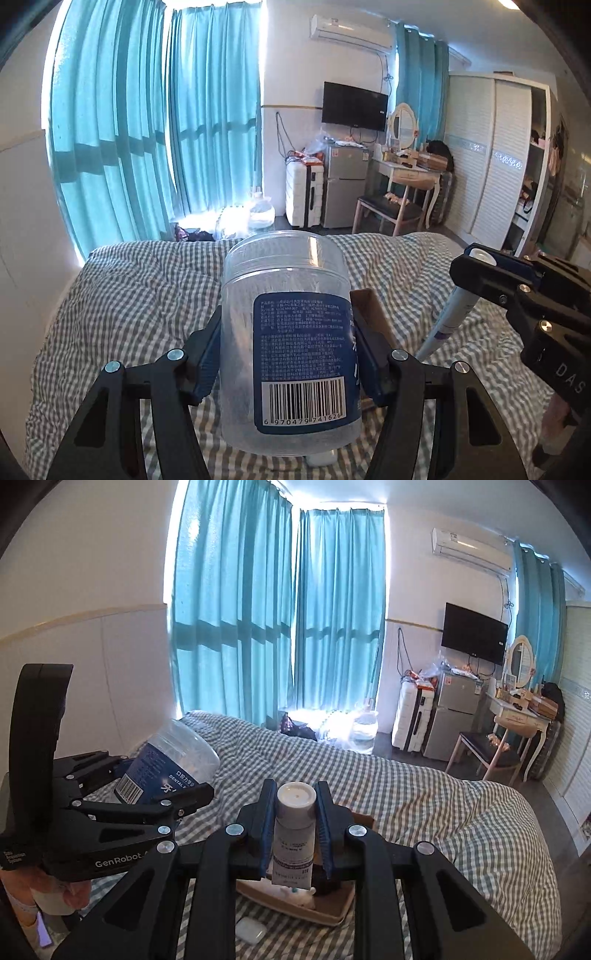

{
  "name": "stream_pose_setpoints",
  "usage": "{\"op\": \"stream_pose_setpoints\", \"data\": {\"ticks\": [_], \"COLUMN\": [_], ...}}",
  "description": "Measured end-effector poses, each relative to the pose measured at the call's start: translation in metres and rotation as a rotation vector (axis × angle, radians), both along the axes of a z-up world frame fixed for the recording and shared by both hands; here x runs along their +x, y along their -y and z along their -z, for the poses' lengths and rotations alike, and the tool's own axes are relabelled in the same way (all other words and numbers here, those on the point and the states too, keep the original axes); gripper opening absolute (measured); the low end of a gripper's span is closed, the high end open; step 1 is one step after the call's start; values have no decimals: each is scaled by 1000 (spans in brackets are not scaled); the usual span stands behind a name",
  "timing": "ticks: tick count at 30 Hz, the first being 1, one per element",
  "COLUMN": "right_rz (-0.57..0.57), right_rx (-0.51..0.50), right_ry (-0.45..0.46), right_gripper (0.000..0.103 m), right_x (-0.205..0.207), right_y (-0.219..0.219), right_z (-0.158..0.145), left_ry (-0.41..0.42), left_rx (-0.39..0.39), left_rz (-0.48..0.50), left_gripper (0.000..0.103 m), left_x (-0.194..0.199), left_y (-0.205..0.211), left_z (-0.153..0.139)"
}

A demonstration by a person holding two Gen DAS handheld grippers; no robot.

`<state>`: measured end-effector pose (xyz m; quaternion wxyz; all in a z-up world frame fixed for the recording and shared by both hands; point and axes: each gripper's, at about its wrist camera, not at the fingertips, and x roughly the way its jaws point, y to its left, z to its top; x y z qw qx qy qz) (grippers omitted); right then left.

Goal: Organize objects
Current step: 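Carry the swab jar and lotion tube over the box with both tools, then open both tools to drop the jar and tube into the box, then move the right tool down toward the white earbud case beside the box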

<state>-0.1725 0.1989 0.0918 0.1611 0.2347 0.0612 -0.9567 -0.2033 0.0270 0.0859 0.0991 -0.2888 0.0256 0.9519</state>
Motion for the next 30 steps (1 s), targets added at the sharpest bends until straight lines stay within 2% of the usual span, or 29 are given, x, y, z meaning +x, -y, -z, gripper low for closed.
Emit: {"op": "stream_pose_setpoints", "data": {"ticks": [5, 15, 23, 24, 25, 26, 27, 28, 30], "right_rz": [21, 48, 42, 43, 48, 56, 67, 72, 86], "right_rx": [-1, -14, -67, -69, -70, -73, -82, -88, -96], "right_ry": [63, 221, 257, 253, 250, 244, 232, 224, 211], "right_gripper": [20, 20, 20, 25, 31, 45, 53, 53, 53], "right_x": [-44, -116, -136, -136, -135, -133, -130, -127, -120], "right_y": [-11, -29, -43, -45, -46, -47, -50, -52, -57], "right_z": [30, 116, 145, 146, 145, 145, 143, 141, 134], "left_ry": [58, 175, 219, 227, 226, 219, 203, 189, 174], "left_rx": [21, -16, -39, -35, -32, -28, -21, -14, -16], "left_rz": [12, 10, 68, 79, 83, 84, 80, 76, 63], "left_gripper": [63, 63, 65, 66, 72, 85, 90, 94, 95], "left_x": [-35, -89, -113, -114, -113, -112, -109, -105, -99], "left_y": [-9, -29, -44, -45, -44, -43, -41, -39, -38], "left_z": [39, 123, 165, 167, 167, 166, 163, 160, 152]}}
